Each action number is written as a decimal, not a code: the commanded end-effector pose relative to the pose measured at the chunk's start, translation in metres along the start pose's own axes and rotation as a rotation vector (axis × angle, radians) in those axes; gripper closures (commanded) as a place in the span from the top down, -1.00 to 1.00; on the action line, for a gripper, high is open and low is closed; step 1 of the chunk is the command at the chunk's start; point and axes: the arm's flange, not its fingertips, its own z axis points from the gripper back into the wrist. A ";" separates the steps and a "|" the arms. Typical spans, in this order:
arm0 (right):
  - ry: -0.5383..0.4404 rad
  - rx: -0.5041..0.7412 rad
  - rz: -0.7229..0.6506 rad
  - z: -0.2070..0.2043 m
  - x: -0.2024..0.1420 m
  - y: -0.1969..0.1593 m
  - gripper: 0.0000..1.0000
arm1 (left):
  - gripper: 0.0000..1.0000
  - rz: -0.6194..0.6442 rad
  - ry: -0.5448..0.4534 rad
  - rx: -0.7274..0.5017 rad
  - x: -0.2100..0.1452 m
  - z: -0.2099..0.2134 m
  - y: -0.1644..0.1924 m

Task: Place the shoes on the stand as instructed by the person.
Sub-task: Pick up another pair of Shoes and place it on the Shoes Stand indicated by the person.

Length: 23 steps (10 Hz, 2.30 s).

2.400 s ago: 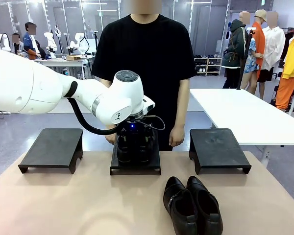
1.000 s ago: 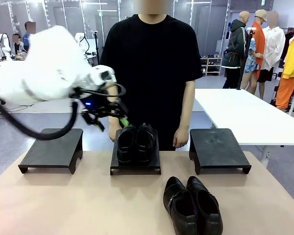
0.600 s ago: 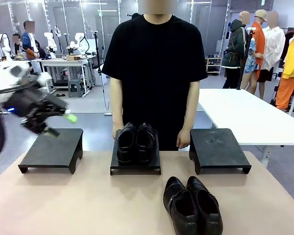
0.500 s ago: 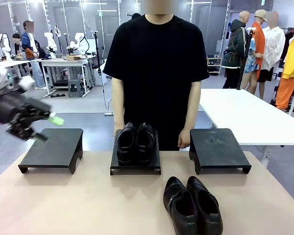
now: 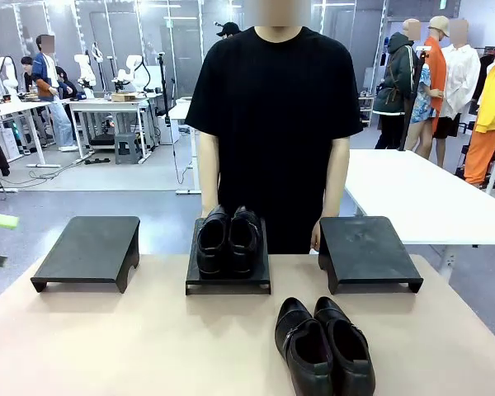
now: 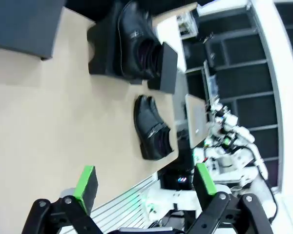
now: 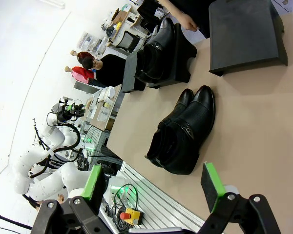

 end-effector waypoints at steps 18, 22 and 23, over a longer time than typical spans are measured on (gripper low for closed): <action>-0.013 0.015 0.009 0.000 0.001 0.002 1.00 | 1.00 0.089 -0.171 -0.188 -0.014 0.052 0.107; -0.013 0.015 0.009 0.000 0.001 0.002 1.00 | 1.00 0.089 -0.171 -0.188 -0.014 0.052 0.107; -0.013 0.015 0.009 0.000 0.001 0.002 1.00 | 1.00 0.089 -0.171 -0.188 -0.014 0.052 0.107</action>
